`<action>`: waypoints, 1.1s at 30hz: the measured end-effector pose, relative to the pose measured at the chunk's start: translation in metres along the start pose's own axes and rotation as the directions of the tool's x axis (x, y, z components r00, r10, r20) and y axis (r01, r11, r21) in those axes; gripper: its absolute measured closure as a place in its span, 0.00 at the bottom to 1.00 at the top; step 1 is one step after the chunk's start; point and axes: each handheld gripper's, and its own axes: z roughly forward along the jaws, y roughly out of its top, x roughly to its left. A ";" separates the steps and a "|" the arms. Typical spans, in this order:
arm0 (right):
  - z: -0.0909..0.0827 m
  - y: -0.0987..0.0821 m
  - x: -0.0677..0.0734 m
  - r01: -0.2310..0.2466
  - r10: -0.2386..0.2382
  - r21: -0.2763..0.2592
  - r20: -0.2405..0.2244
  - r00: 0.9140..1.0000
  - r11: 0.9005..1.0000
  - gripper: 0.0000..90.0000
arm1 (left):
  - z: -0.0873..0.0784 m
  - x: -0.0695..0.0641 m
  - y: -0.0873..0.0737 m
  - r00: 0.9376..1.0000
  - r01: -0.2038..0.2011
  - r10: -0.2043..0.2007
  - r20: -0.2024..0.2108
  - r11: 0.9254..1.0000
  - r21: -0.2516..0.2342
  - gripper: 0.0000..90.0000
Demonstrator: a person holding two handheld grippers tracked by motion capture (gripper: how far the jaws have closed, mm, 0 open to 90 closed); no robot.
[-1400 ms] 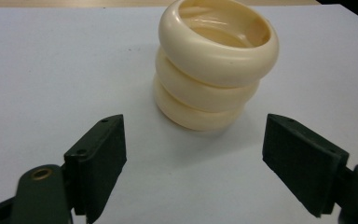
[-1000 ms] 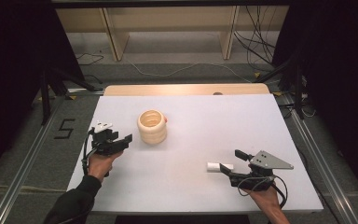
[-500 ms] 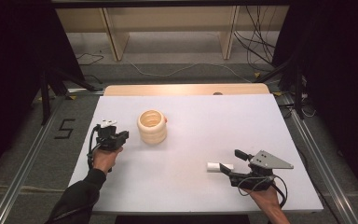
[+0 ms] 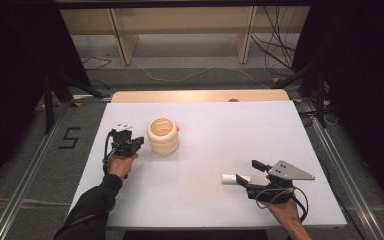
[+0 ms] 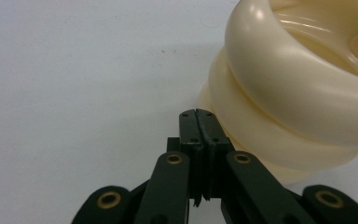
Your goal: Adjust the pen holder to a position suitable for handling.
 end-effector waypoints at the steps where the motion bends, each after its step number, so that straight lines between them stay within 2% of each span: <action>1: 0.000 0.000 0.000 -0.002 0.002 -0.002 0.000 1.000 1.000 0.27 | 0.001 -0.001 0.000 1.000 -0.001 0.001 0.000 1.000 0.001 0.99; 11: 0.000 0.000 -0.001 -0.003 0.003 -0.004 -0.001 1.000 1.000 0.27 | 0.011 -0.001 0.002 1.000 0.014 -0.014 -0.004 1.000 0.003 0.99; 16: 0.001 0.000 -0.001 -0.005 0.005 -0.003 0.000 1.000 1.000 0.27 | 0.016 -0.006 0.003 1.000 0.003 -0.003 -0.001 1.000 0.009 0.99; 23: 0.001 0.000 -0.001 -0.008 0.008 -0.002 0.001 1.000 1.000 0.27 | 0.019 -0.008 0.004 1.000 0.012 -0.012 0.006 1.000 0.006 0.99; 28: 0.001 0.000 -0.001 -0.009 0.009 -0.002 0.002 1.000 1.000 0.27 | 0.022 -0.016 0.006 1.000 0.003 -0.003 0.010 1.000 0.016 0.99; 33: 0.000 0.000 -0.001 -0.002 0.002 -0.001 0.004 1.000 1.000 0.27 | 0.026 -0.027 0.008 1.000 0.012 -0.012 0.022 0.999 0.034 0.99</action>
